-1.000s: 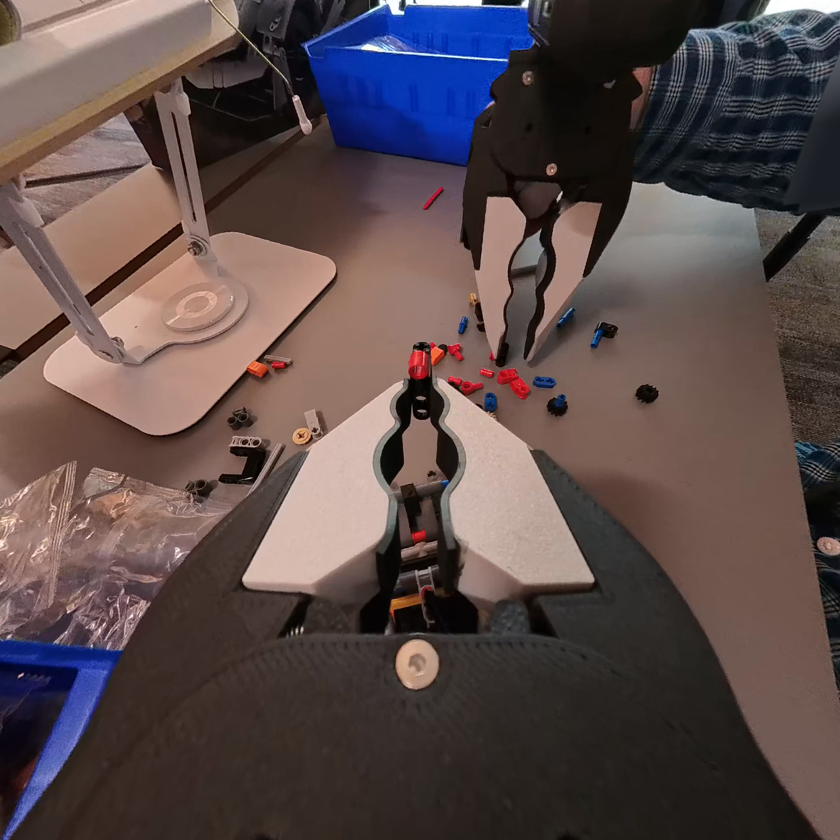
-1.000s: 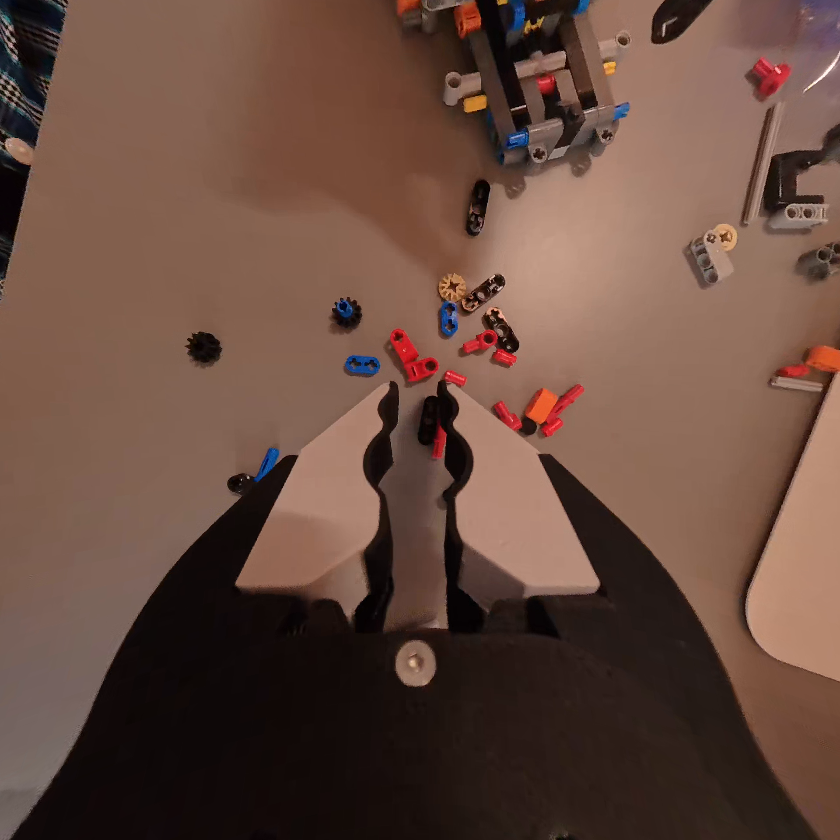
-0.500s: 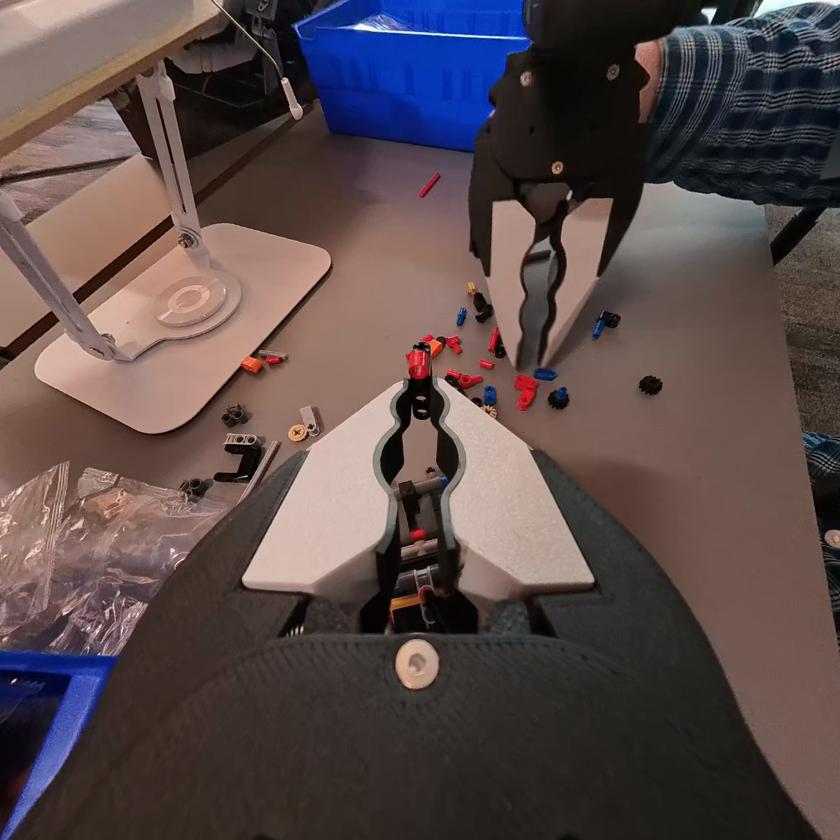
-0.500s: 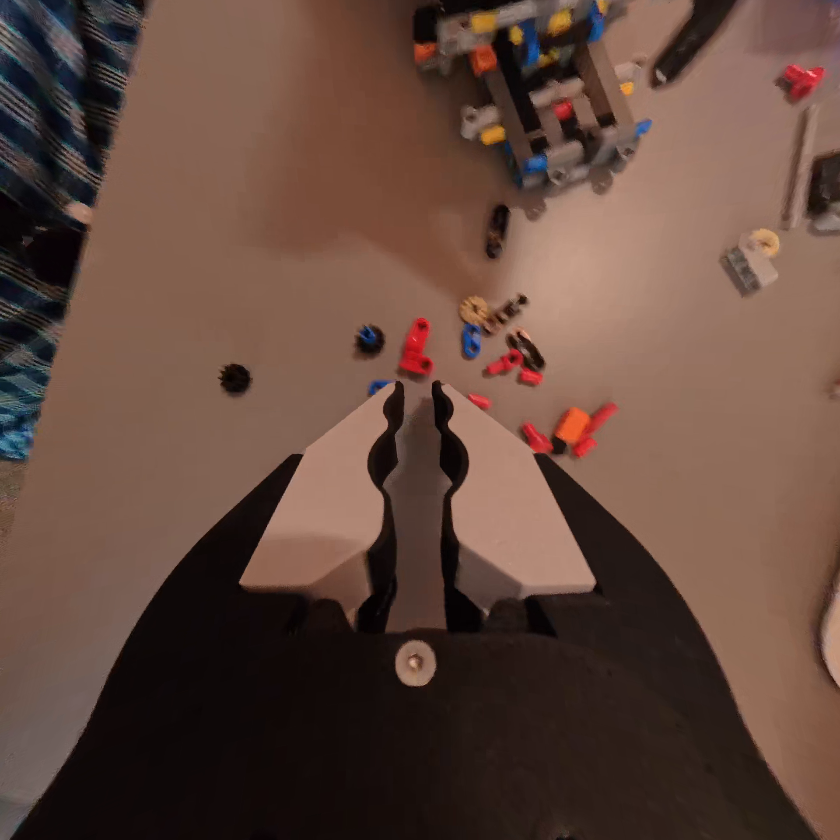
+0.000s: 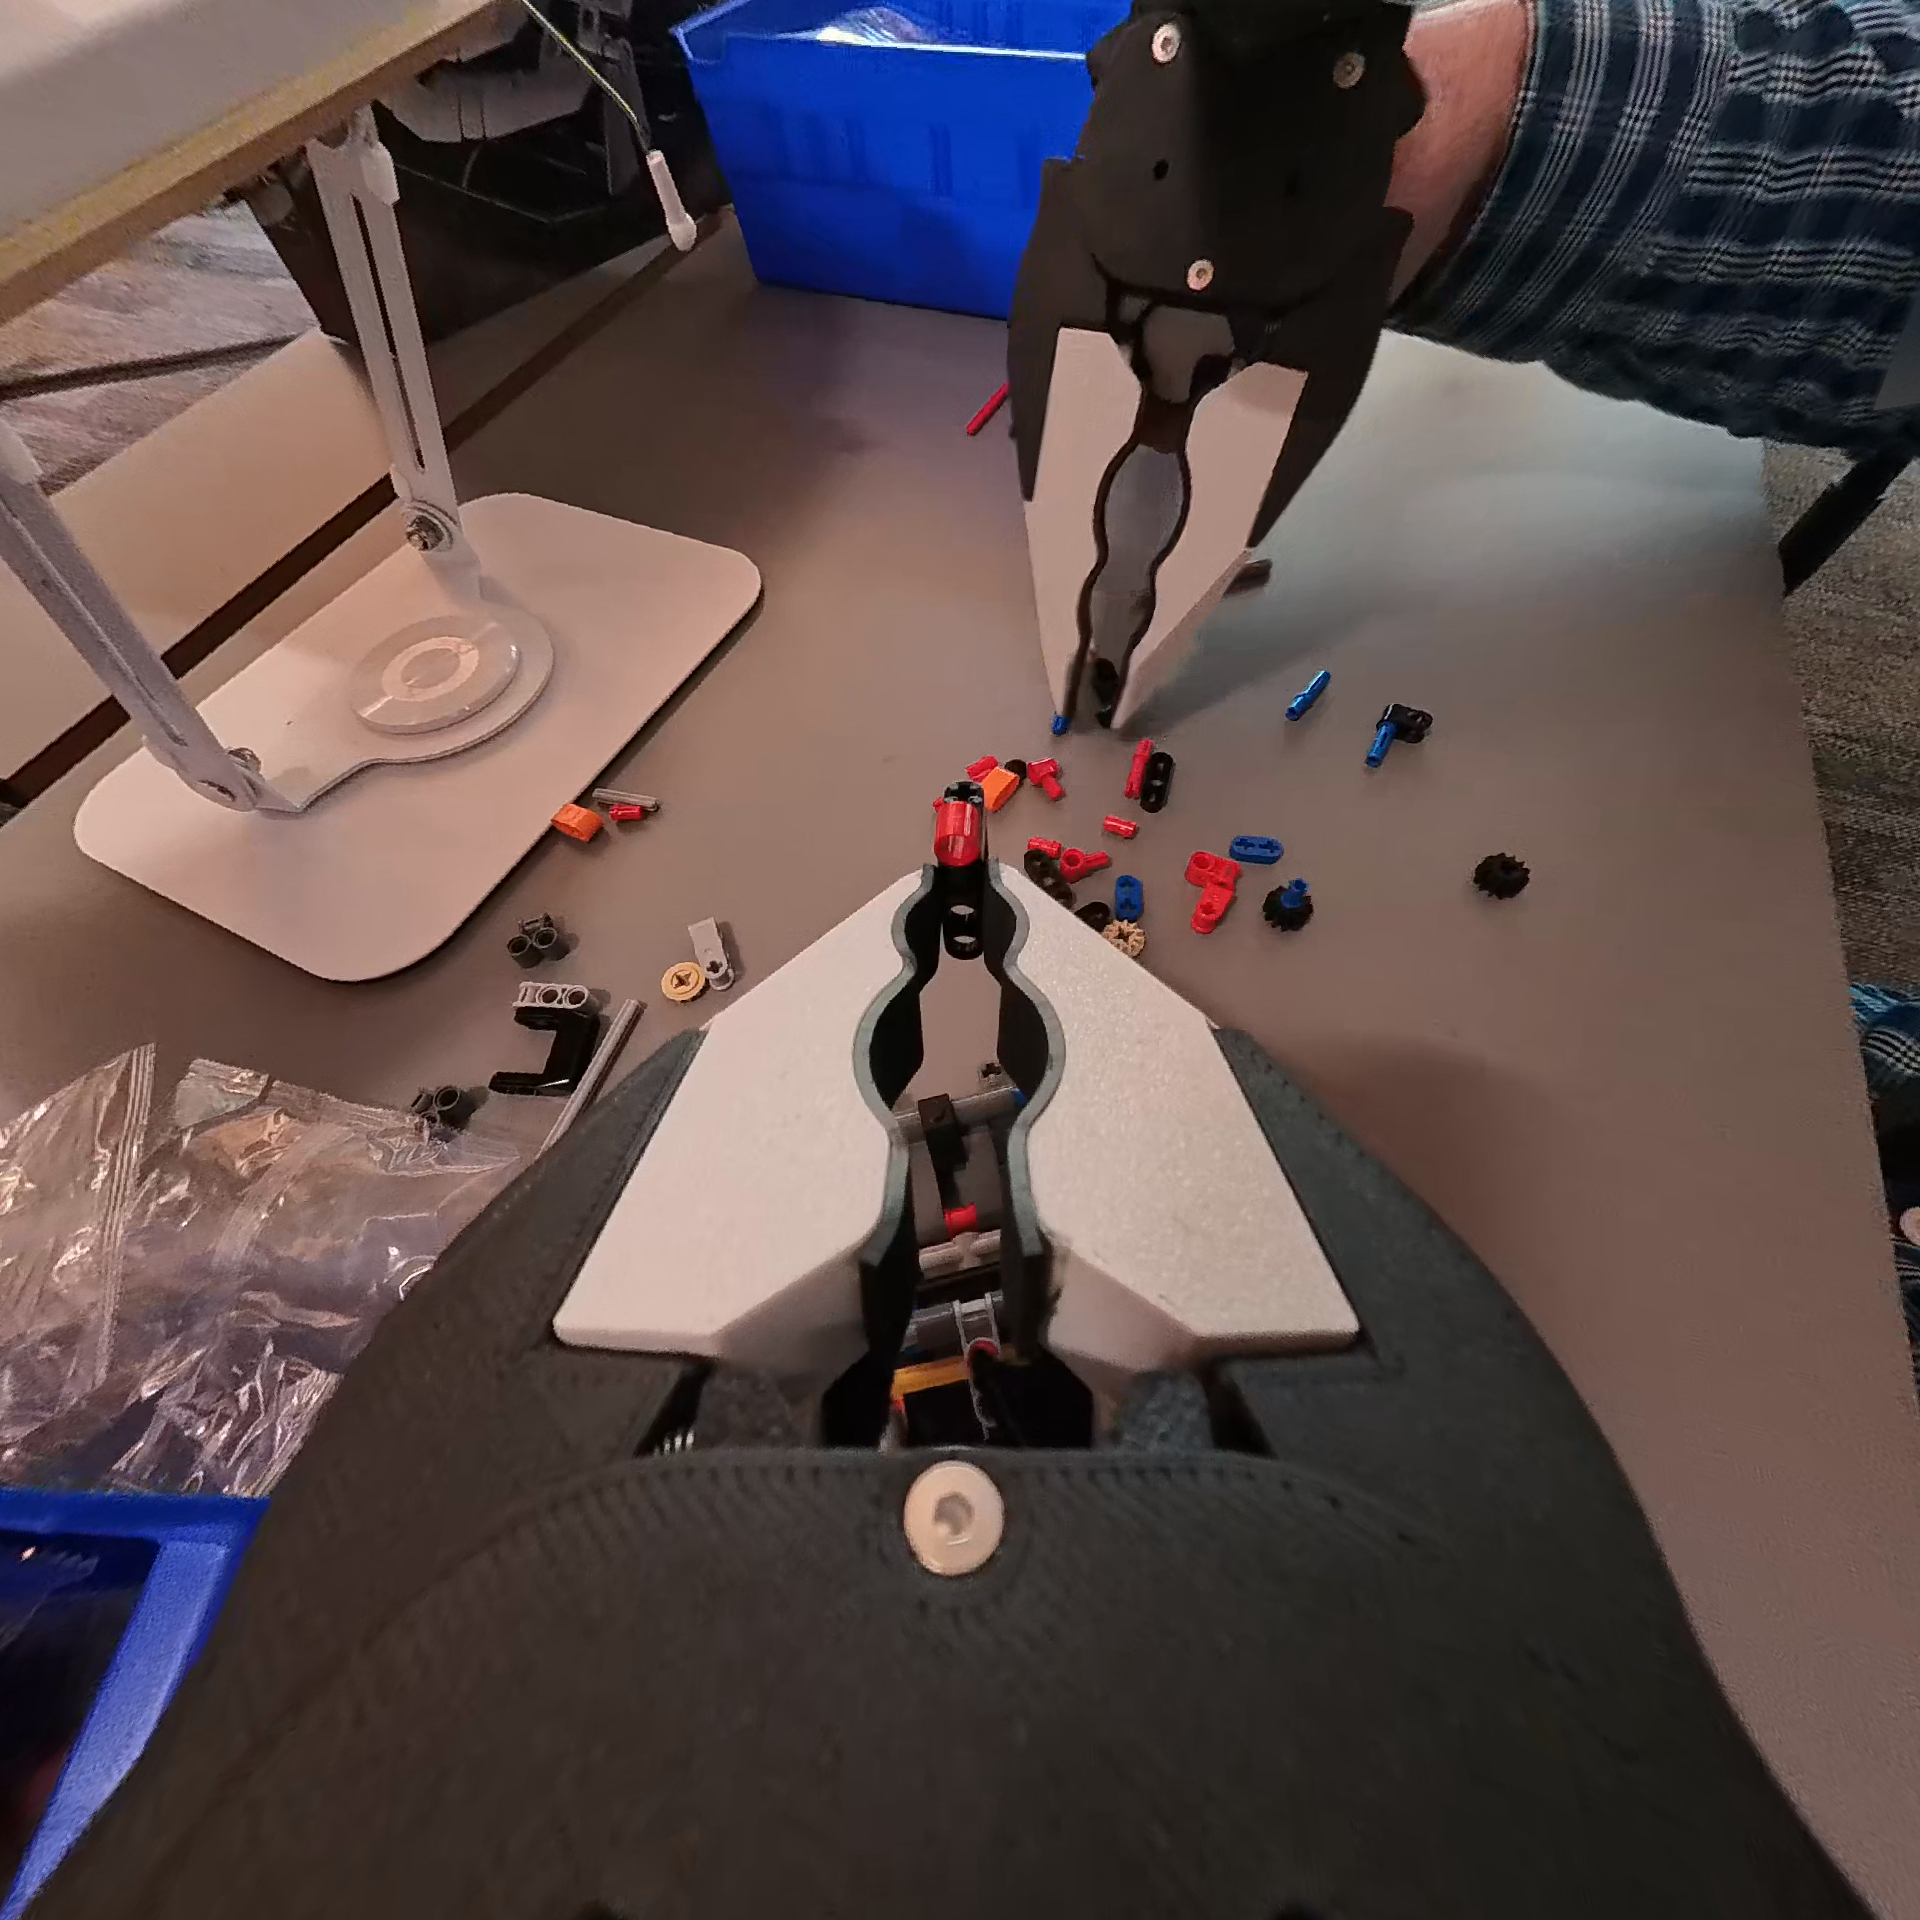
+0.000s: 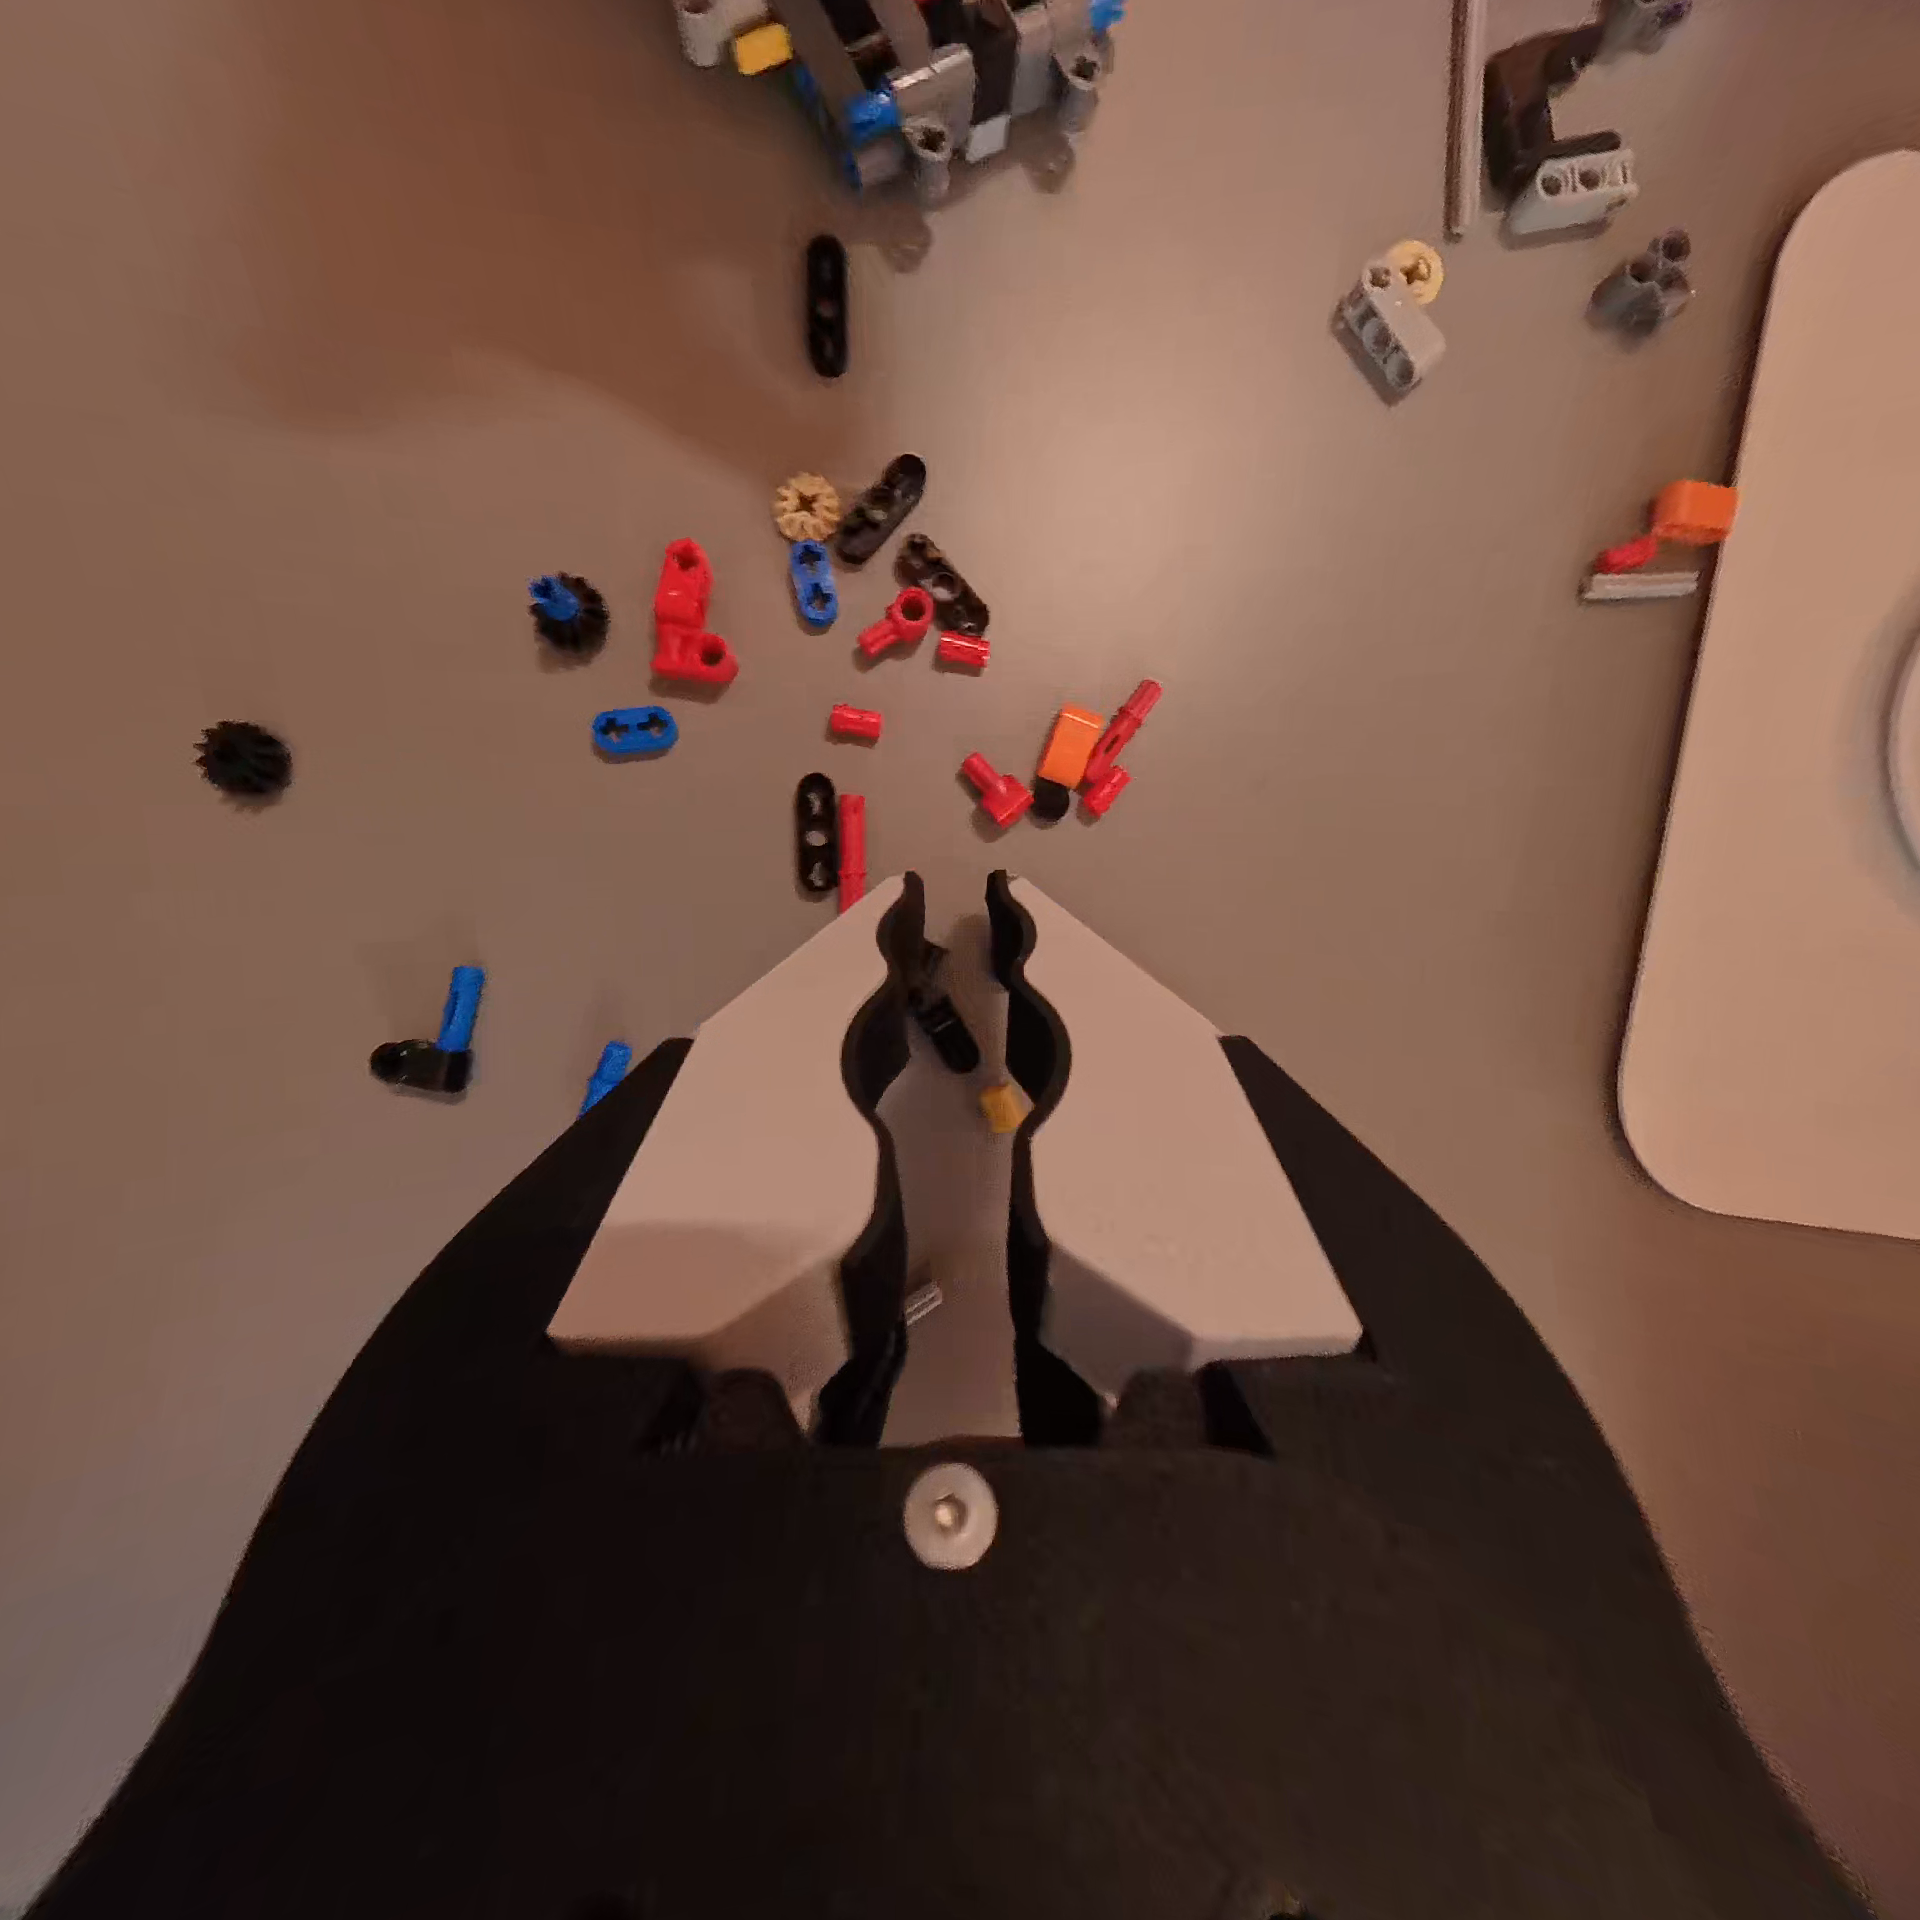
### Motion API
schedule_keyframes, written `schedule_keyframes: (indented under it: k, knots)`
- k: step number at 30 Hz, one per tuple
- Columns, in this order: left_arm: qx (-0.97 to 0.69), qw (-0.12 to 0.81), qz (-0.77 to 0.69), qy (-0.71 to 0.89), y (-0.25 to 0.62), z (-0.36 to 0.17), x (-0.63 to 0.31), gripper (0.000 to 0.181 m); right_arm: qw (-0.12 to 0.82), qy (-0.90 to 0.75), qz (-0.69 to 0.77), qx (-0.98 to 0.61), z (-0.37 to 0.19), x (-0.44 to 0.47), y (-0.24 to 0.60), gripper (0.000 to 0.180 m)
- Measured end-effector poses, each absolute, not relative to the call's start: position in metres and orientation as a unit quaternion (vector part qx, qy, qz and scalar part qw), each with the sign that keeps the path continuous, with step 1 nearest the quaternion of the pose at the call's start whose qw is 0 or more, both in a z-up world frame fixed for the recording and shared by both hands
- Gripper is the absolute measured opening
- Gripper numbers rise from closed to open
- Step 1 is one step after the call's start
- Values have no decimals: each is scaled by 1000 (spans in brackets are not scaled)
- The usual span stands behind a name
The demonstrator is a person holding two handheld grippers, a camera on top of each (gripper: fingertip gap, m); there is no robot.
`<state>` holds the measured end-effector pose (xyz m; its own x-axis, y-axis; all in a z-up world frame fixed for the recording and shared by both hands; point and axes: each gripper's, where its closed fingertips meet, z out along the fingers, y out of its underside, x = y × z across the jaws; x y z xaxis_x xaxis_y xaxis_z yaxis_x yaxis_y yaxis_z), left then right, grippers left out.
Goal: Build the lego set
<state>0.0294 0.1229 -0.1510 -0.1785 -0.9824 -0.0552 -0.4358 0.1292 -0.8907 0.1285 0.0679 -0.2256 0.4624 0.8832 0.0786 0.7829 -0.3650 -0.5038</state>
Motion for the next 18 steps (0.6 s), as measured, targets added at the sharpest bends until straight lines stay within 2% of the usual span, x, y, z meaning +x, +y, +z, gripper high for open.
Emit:
schedule_keyframes:
  k: [10,16,18]
  knots:
    - [-535,352,-385,664,124,-152,29,5,280,-575,104,-762,-226,118,86,11]
    - [-537,349,-382,665,125,-154,29,6,247,-616,98,-741,-233,117,85,10]
    - [-538,347,-382,666,125,-155,29,6,246,-621,101,-738,-234,116,85,5]
